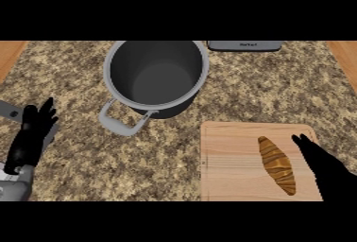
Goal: Pick the croissant from the cutting board and place it in the pot
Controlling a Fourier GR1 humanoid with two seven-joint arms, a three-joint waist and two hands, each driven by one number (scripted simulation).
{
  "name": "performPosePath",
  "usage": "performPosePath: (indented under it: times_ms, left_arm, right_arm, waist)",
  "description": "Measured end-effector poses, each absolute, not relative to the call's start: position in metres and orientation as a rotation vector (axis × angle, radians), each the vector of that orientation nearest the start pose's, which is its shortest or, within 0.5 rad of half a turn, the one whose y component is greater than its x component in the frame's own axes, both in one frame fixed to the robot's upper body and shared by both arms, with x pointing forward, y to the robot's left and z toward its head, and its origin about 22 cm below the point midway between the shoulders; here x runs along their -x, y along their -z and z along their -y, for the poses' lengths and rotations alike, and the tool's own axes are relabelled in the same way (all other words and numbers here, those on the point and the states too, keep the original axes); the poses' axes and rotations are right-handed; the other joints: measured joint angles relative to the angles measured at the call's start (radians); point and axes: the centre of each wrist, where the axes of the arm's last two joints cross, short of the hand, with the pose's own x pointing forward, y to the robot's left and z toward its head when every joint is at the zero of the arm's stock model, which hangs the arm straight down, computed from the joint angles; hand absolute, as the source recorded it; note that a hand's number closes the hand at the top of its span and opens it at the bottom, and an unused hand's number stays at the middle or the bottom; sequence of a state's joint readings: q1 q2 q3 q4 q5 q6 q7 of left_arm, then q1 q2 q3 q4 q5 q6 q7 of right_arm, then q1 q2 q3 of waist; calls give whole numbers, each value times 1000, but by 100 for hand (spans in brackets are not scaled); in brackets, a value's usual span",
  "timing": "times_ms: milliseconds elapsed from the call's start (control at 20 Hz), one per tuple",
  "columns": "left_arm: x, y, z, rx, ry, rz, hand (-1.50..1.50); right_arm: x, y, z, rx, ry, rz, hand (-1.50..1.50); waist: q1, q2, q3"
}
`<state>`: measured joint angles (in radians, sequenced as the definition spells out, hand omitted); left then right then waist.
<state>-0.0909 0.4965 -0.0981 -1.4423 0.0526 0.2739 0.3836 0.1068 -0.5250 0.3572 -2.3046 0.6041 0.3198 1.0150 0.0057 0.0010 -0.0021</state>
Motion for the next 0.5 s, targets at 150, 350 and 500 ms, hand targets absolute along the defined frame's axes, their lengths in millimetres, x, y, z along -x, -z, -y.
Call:
performPosePath:
  times_ms: [150,350,500]
  left_arm:
    - [-265,-23,-323,-522,108,1165,0]
    - [-268,-26,-325,-519,107,1158,0]
    - [-271,-31,-326,-518,108,1163,0]
  right_arm:
    - [-164,-144,212,844,-898,980,-150]
    - [-177,-133,216,840,-897,940,-150]
    - [-182,-123,211,834,-908,912,-150]
  waist:
    - [-2,0,0]
    - [-4,0,1]
    - [-4,-1,1]
